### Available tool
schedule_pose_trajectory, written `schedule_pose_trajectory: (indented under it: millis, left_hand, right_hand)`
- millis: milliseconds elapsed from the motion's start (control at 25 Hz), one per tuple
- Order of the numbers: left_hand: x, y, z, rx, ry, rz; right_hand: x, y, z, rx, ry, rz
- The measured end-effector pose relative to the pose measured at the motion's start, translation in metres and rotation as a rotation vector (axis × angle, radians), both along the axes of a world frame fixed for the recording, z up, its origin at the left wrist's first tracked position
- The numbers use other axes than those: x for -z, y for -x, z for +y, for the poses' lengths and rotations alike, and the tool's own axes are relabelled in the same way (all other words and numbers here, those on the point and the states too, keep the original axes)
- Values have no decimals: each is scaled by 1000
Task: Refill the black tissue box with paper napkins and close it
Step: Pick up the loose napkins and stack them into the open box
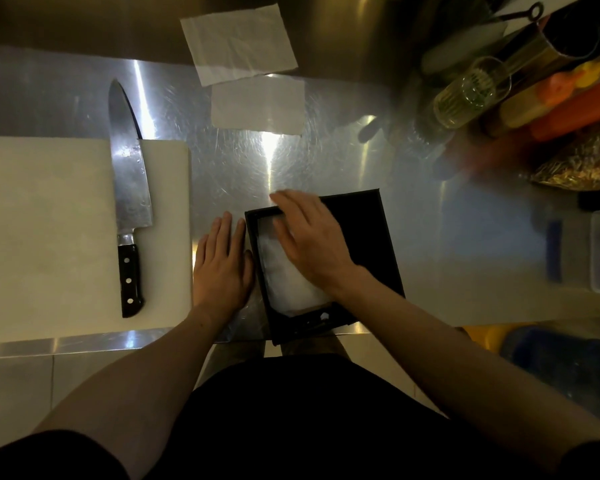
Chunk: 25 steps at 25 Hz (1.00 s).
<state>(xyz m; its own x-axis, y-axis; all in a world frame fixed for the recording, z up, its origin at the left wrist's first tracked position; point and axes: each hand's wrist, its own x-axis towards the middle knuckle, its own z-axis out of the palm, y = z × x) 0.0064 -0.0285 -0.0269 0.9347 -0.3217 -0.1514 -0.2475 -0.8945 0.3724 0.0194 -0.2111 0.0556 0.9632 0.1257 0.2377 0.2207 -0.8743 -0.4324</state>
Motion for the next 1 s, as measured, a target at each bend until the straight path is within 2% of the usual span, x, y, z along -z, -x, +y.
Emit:
schedule_pose_trajectory:
  millis: [120,280,440,680,1000]
  left_hand:
    - [-1,2,-1,3,-32,-14]
    - [-2,0,-1,-6,-40,-14]
    - [-3,1,-3,-12,-45,-13]
    - [-6,-2,-4,-16,-63,-23]
    - [-9,-5,-5,-35,-51,-26]
  right_hand:
    - [-6,-49,-11,36,-82,-19]
    - [7,-114,-22,104,-195,173]
    - [30,-168,-35,114,-121,256]
    - [51,-220,-35,89,-10,261]
    - [63,-228,-28,64,54,275]
